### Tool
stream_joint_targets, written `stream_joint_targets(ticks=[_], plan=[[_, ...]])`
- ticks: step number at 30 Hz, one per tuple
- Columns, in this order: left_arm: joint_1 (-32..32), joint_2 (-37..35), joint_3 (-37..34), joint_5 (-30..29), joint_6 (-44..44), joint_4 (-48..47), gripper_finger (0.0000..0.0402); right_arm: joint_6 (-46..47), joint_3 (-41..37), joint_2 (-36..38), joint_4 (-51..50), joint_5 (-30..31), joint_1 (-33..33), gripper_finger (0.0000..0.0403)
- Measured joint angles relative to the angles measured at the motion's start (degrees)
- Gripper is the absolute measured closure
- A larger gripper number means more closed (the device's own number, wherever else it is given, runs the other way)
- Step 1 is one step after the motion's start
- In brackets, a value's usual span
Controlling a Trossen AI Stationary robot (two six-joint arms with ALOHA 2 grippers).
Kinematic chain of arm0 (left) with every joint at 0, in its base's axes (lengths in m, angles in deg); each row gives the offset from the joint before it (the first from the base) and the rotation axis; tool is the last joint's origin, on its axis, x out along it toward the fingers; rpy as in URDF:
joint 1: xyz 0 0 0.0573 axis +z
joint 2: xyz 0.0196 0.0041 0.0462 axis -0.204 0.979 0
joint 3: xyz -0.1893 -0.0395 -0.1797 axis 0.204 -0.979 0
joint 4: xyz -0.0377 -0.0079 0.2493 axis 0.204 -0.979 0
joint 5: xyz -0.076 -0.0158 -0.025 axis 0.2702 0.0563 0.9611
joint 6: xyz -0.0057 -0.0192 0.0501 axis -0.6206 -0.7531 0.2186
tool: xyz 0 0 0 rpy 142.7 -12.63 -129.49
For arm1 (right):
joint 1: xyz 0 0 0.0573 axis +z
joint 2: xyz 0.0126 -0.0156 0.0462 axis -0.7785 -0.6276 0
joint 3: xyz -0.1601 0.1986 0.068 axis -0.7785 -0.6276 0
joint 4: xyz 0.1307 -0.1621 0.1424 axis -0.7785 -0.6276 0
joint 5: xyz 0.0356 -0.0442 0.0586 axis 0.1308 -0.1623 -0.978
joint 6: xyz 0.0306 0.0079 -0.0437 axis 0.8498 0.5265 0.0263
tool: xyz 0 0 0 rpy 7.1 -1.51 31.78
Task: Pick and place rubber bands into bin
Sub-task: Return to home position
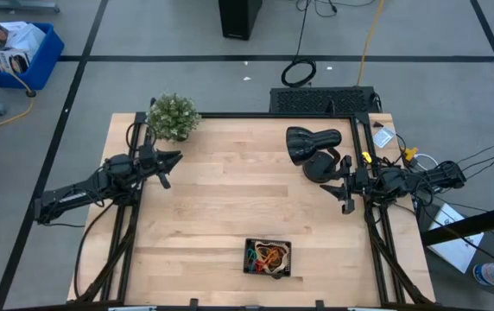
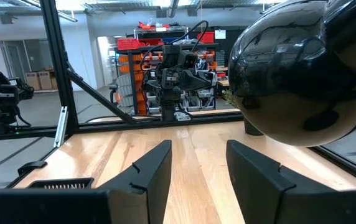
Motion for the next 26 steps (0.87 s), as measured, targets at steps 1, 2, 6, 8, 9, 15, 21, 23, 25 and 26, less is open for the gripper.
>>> stream_joint_targets(ticks=[1,2,6,8,9,15,21,23,25,26], plan=[[0.0,0.0,0.0,0.0,0.0,0.0,0.0320,0.0,0.0,0.0,0.0,0.0,0.0,0.0253],[0.0,0.0,0.0,0.0,0.0,0.0,0.0320,0.0,0.0,0.0,0.0,0.0,0.0,0.0254],[0.0,0.0,0.0,0.0,0.0,0.0,0.0320,0.0,0.0,0.0,0.0,0.0,0.0,0.0257],[0.0,0.0,0.0,0.0,0.0,0.0,0.0320,0.0,0.0,0.0,0.0,0.0,0.0,0.0256],[0.0,0.0,0.0,0.0,0.0,0.0,0.0320,0.0,0.0,0.0,0.0,0.0,0.0,0.0255],[0.0,0.0,0.0,0.0,0.0,0.0,0.0321,0.0,0.0,0.0,0.0,0.0,0.0,0.0253],[0.0,0.0,0.0,0.0,0.0,0.0,0.0321,0.0,0.0,0.0,0.0,0.0,0.0,0.0258],[0.0,0.0,0.0,0.0,0.0,0.0,0.0321,0.0,0.0,0.0,0.0,0.0,0.0,0.0258],[0.0,0.0,0.0,0.0,0.0,0.0,0.0321,0.0,0.0,0.0,0.0,0.0,0.0,0.0257],[0.0,0.0,0.0,0.0,0.0,0.0,0.0321,0.0,0.0,0.0,0.0,0.0,0.0,0.0257]])
